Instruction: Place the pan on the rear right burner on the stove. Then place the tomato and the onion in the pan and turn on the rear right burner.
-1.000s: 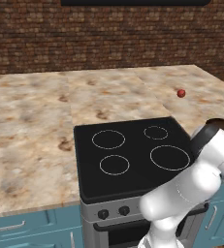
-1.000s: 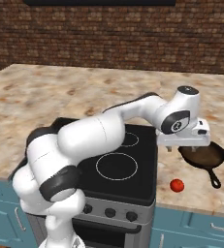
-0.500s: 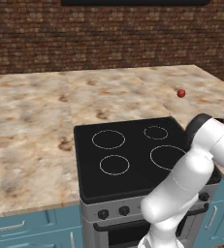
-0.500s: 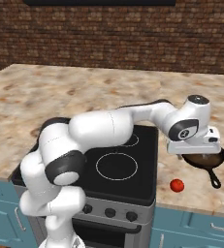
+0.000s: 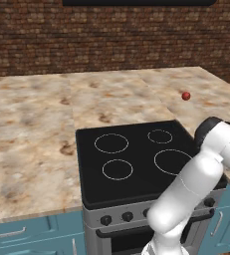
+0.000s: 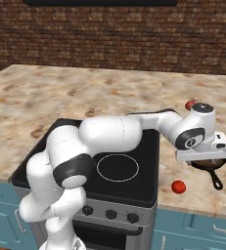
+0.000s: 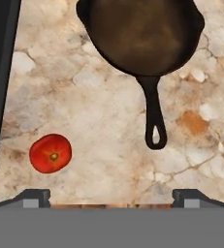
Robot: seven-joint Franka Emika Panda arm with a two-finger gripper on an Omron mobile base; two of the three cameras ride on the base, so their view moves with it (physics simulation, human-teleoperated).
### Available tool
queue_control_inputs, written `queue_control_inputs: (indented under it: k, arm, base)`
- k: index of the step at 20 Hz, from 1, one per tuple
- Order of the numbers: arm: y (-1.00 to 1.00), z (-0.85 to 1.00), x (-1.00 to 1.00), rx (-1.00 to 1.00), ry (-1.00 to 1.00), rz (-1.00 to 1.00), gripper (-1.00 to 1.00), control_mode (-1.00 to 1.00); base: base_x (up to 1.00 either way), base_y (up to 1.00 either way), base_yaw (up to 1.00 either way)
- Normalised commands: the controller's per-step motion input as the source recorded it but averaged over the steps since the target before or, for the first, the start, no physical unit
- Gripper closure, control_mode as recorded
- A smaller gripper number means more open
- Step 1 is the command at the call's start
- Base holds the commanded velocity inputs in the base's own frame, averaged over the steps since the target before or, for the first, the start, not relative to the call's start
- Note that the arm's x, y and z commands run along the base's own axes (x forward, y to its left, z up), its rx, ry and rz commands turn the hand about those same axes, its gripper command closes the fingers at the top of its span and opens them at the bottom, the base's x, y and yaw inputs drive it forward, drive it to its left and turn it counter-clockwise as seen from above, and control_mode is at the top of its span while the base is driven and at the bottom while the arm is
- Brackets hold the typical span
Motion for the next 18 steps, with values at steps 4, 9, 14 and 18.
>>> queue_control_inputs:
  k: [4, 9, 14, 18]
  arm:
    - [-0.24, -0.11, 0.06, -0.01, 0.0, 0.0, -1.0, -1.0]
    - [-0.17, -0.06, 0.03, 0.0, 0.0, 0.0, -1.0, -1.0]
    - [-0.02, -0.22, 0.0, -0.01, 0.0, 0.0, -1.0, -1.0]
    - [0.0, -0.37, 0.0, -0.01, 0.0, 0.0, -1.0, -1.0]
  base:
    - [0.0, 0.0, 0.0]
    - [0.0, 0.0, 0.0]
    - [0.0, 0.0, 0.0]
    - [0.0, 0.0, 0.0]
